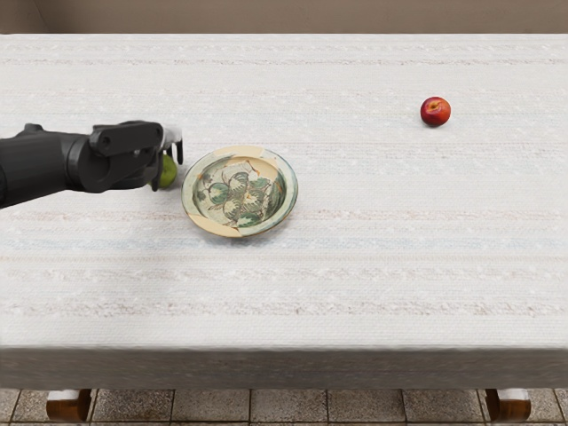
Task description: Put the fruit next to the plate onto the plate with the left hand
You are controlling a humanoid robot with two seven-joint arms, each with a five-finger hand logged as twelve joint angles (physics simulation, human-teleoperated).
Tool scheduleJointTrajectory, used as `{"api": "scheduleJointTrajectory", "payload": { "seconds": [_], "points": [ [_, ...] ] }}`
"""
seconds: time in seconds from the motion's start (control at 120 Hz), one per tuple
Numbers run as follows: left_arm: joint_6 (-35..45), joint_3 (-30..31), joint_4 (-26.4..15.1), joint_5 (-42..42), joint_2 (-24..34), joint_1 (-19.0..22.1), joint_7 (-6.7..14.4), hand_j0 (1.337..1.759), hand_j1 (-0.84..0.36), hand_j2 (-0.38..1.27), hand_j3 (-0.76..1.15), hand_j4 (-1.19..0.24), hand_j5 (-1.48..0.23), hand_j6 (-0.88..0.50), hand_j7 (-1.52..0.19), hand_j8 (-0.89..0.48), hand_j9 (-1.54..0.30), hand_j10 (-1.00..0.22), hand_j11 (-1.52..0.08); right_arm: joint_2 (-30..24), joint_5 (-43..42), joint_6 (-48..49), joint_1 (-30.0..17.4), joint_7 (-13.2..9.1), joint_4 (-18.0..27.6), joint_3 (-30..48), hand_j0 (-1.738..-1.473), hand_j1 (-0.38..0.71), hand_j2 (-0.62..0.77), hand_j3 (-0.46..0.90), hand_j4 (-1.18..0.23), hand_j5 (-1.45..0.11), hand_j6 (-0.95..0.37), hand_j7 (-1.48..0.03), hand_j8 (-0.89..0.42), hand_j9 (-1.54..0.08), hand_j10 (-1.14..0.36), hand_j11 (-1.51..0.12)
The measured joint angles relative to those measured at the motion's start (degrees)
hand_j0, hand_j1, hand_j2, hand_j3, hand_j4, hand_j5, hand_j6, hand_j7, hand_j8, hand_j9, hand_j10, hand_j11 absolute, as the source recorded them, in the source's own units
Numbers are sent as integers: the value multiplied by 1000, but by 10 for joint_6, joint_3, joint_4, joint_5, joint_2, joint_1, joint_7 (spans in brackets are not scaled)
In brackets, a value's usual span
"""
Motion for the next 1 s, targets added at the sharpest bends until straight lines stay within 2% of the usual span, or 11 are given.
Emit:
{"api": "scheduleJointTrajectory", "payload": {
  "seconds": [0.142, 0.408, 0.458, 0.55, 0.675, 0.75, 0.758, 0.808, 0.858, 0.933, 1.0],
  "points": [
    [2, 1, 9, 5, -11, 10, -2, 1653, -181, 105, 0, -596, -648, -470, -663, -437, -718, -554, -724, 0, 0, 0, 0, 0, 0, 0, -1658, -310, -6, 0, -33, -43, -34, -43, -33, -43, -33, -43],
    [4, 0, 16, 1, -13, 16, -3, 1652, -182, 228, 0, -663, -784, -487, -807, -420, -833, -559, -842, 0, 0, 0, 0, 0, 0, 0, -1658, -310, -6, 0, -33, -43, -34, -43, -33, -43, -33, -43],
    [5, 0, 18, 5, -16, 19, -2, 1650, -161, 158, 0, -697, -791, -481, -825, -432, -856, -555, -873, 0, 0, 0, 0, 0, 0, 0, -1658, -310, -6, 0, -33, -43, -34, -43, -33, -43, -33, -43],
    [6, 0, 23, 5, -17, 22, -3, 1650, -180, 286, 0, -765, -866, -513, -903, -395, -933, -558, -966, 0, 0, 0, 0, 0, 0, 0, -1658, -310, -6, 0, -33, -43, -34, -43, -34, -43, -33, -43],
    [2, -1, 25, -1, -17, 20, -3, 1649, -243, 458, 0, -786, -1039, -414, -1040, -289, -1035, -473, -1069, 0, 0, 0, 0, 0, 0, 0, -1658, -310, -6, 0, -33, -43, -34, -43, -34, -43, -33, -43],
    [1, 0, 26, -3, -16, 19, -3, 1649, -261, 469, 0, -799, -1095, -391, -1082, -323, -1064, -442, -1102, 0, 0, 0, 0, 0, 0, 0, -1658, -310, -6, 0, -33, -43, -34, -43, -34, -43, -33, -43],
    [1, 0, 26, -4, -16, 19, -3, 1649, -259, 489, 0, -798, -1105, -385, -1089, -280, -1068, -442, -1105, 0, 0, 0, 0, 0, 0, 0, -1658, -310, -6, 0, -33, -43, -34, -43, -34, -43, -33, -43],
    [-2, 0, 26, -5, -15, 18, -3, 1650, -218, 400, 0, -793, -1152, -371, -1119, -291, -1086, -451, -1120, 0, 0, 0, 0, 0, 0, 0, -1658, -310, -6, 0, -33, -43, -34, -43, -34, -43, -33, -43],
    [-3, 0, 26, -6, -14, 17, -4, 1651, -250, 531, 0, -793, -1183, -369, -1124, -304, -1100, -467, -1135, 0, 0, 0, 0, 0, 0, 0, -1658, -310, -7, 0, -34, -43, -34, -43, -34, -43, -33, -43],
    [-4, 0, 28, -7, -13, 15, -4, 1651, -208, 446, 0, -805, -1195, -384, -1138, -330, -1124, -477, -1148, 0, 0, 0, 0, 0, 0, 0, -1658, -310, -7, 0, -34, -43, -34, -43, -34, -43, -33, -43],
    [-7, 1, 33, -8, -11, 15, -4, 1651, -234, 514, 0, -798, -1231, -364, -1145, -319, -1139, -482, -1159, 0, 0, 0, 0, 0, 0, 0, -1658, -310, -7, 0, -34, -43, -34, -43, -34, -43, -33, -43]
  ]
}}
